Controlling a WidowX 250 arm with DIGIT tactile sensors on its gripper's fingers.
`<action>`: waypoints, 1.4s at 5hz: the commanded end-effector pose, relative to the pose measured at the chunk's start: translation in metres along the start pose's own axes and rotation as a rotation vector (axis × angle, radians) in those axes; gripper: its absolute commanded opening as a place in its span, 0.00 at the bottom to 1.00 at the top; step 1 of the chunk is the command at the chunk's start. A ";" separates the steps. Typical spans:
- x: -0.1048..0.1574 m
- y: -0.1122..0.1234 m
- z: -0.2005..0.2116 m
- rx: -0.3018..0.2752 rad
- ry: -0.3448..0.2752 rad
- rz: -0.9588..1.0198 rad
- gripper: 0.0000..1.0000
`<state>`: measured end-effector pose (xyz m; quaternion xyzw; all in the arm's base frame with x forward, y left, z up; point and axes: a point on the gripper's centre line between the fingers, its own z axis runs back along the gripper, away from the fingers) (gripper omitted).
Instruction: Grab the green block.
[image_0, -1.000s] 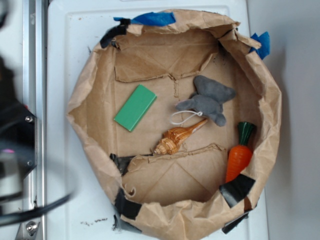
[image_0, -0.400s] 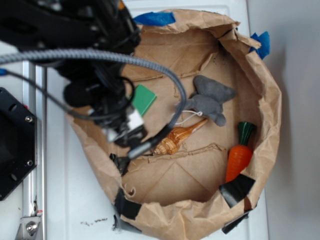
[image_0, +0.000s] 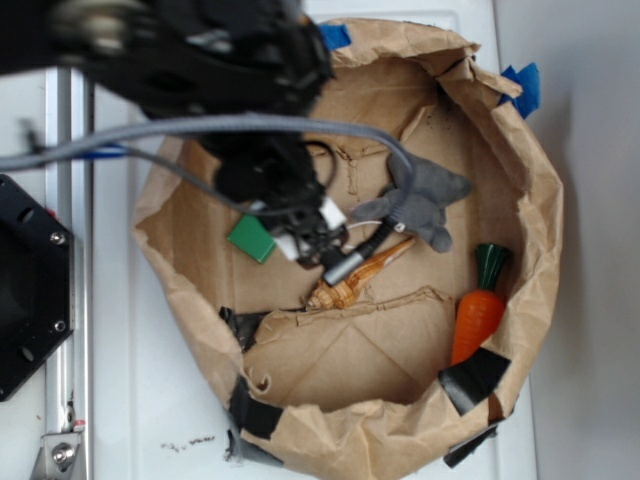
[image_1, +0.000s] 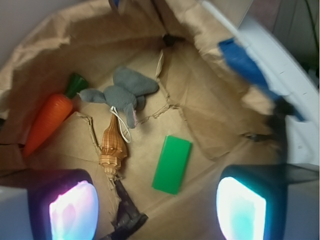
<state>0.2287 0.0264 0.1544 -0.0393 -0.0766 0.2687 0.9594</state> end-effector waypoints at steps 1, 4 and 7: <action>0.017 0.007 0.002 0.007 -0.058 0.061 1.00; 0.001 -0.001 0.004 -0.006 -0.059 0.056 1.00; 0.002 -0.034 -0.029 0.013 -0.047 -0.051 1.00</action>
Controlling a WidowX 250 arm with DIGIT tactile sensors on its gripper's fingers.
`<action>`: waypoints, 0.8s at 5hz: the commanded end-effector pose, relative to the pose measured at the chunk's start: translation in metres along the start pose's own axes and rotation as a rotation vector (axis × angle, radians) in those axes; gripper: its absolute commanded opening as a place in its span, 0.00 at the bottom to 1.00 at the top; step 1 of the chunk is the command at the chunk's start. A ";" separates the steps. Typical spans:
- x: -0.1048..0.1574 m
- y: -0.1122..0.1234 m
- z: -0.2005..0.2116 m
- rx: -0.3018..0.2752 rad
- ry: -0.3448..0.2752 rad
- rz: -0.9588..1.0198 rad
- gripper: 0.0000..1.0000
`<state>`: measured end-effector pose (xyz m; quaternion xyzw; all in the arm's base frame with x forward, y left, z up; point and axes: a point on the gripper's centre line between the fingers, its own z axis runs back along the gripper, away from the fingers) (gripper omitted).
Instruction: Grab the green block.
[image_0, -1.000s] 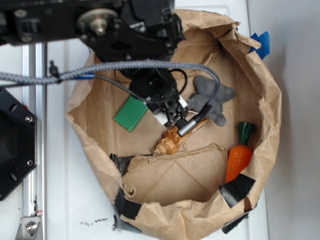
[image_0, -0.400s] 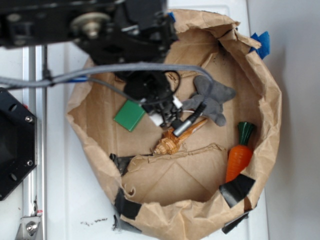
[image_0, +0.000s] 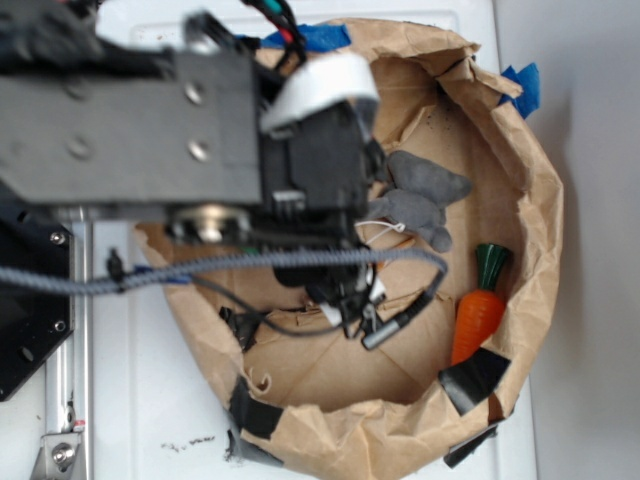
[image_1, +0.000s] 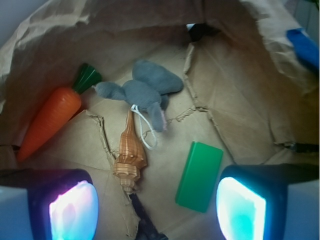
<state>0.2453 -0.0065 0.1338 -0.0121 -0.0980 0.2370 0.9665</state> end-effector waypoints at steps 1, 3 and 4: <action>0.000 0.014 -0.025 -0.054 0.029 0.136 1.00; 0.004 0.029 -0.039 -0.067 0.058 0.217 1.00; 0.010 0.041 -0.038 -0.069 0.068 0.262 1.00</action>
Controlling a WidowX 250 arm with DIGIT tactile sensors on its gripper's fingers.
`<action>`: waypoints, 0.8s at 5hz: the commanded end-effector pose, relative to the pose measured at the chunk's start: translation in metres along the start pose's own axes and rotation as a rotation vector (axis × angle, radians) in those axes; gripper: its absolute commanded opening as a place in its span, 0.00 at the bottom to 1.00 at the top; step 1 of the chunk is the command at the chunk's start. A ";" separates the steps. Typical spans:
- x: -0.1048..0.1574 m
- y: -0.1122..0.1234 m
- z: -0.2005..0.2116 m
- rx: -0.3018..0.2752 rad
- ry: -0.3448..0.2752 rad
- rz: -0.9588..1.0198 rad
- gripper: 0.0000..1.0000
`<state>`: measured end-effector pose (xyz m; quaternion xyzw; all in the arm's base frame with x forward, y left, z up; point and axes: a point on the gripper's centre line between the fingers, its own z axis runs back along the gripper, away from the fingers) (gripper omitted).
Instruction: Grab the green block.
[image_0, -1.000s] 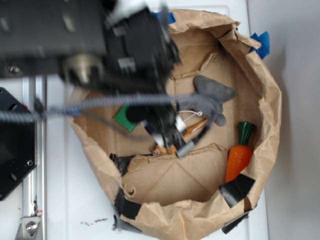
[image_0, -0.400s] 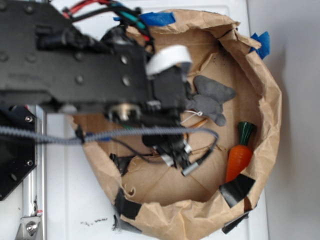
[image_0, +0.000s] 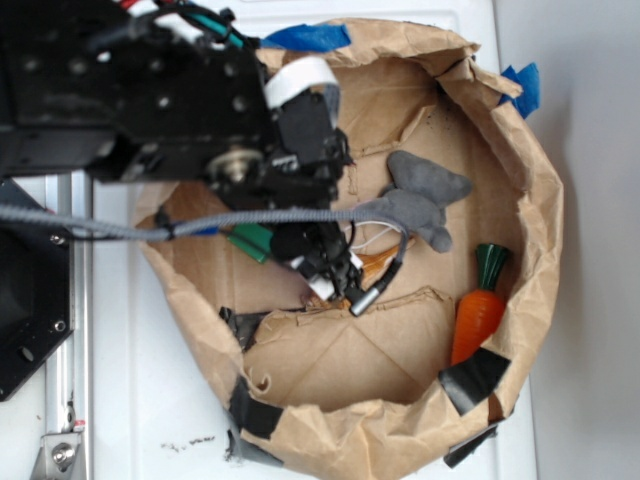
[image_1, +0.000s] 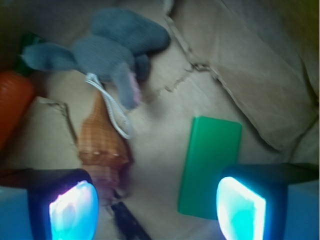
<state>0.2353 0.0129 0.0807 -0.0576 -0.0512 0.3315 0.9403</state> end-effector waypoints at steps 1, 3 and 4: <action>0.023 0.022 0.005 -0.006 -0.008 0.076 1.00; 0.025 0.022 -0.019 -0.021 -0.010 -0.089 1.00; 0.020 0.021 -0.038 -0.044 0.013 -0.196 1.00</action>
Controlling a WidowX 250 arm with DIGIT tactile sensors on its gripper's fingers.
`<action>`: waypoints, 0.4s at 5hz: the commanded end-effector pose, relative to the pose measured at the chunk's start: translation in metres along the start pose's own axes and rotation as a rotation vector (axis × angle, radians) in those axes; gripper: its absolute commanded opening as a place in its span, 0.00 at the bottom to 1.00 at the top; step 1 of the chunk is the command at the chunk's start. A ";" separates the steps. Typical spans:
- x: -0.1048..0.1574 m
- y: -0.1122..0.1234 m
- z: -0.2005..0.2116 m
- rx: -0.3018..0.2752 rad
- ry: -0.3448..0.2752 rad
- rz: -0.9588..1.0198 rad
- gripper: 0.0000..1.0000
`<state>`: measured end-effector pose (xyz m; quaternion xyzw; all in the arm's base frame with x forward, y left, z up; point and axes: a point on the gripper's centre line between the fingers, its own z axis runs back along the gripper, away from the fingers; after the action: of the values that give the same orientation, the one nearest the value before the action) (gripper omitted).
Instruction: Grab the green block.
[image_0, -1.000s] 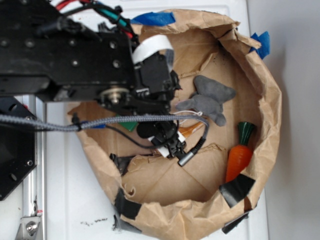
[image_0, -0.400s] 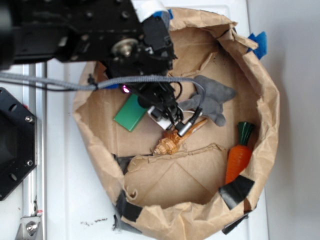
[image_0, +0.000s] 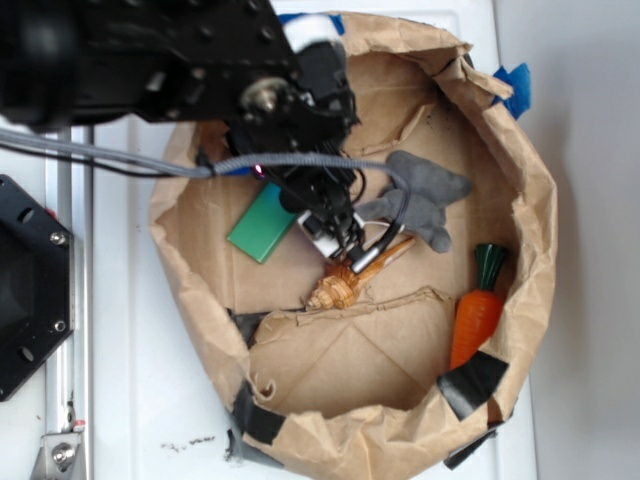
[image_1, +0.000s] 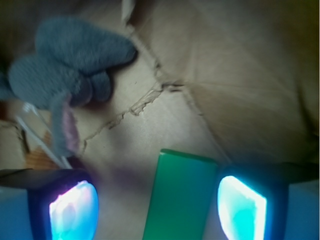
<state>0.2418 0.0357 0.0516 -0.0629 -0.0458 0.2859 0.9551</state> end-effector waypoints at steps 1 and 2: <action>-0.006 -0.004 -0.022 -0.027 0.014 -0.158 1.00; -0.009 -0.011 -0.031 -0.003 0.021 -0.194 1.00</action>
<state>0.2432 0.0216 0.0194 -0.0608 -0.0372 0.2004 0.9771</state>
